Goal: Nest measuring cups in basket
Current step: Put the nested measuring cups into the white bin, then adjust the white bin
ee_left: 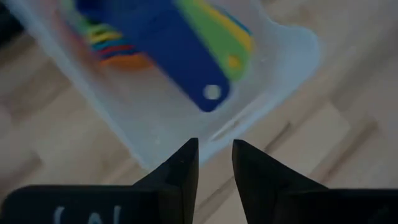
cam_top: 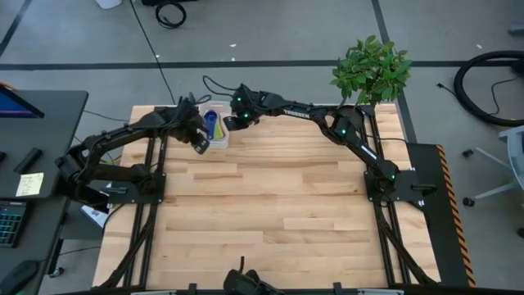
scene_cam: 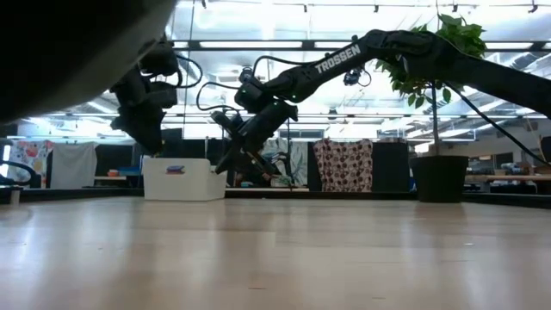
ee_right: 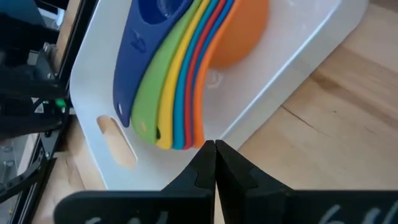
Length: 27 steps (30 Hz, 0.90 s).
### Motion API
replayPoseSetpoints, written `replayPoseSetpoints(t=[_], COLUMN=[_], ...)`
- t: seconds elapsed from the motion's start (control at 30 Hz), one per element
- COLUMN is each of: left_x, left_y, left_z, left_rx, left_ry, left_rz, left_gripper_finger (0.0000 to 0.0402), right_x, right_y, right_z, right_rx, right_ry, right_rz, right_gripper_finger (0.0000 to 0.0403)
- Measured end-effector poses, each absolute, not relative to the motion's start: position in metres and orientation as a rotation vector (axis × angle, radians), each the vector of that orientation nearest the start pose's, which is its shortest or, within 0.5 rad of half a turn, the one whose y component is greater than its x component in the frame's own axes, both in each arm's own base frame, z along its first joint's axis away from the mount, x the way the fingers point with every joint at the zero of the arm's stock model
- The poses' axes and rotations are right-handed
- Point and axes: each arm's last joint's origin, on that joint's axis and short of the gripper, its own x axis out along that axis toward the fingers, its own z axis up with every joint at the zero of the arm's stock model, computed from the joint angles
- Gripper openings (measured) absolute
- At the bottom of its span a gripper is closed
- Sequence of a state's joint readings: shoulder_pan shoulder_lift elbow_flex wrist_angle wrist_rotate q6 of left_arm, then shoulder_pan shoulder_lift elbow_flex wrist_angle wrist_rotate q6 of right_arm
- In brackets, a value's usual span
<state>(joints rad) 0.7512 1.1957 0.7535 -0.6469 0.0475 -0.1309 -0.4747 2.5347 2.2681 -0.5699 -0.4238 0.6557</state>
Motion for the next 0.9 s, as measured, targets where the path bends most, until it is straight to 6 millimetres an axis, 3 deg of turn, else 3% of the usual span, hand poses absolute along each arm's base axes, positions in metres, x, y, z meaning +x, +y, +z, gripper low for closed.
replayPoseSetpoints(t=[0.5, 0.9], left_x=[0.163, 0.165], left_y=[0.136, 0.142], left_z=[0.211, 0.201], left_rx=[0.137, 0.192], left_ry=[1.213, 1.272], left_rz=[0.295, 0.217], left_gripper_finger=[0.0102, 0.0102], right_x=[0.497, 0.5], right_y=[-0.241, -0.243], right_z=[0.178, 0.182], right_rx=[0.99, 0.978], right_ry=[0.727, 0.68], right_rz=[-0.278, -0.241], right_gripper_finger=[0.0009, 0.0009])
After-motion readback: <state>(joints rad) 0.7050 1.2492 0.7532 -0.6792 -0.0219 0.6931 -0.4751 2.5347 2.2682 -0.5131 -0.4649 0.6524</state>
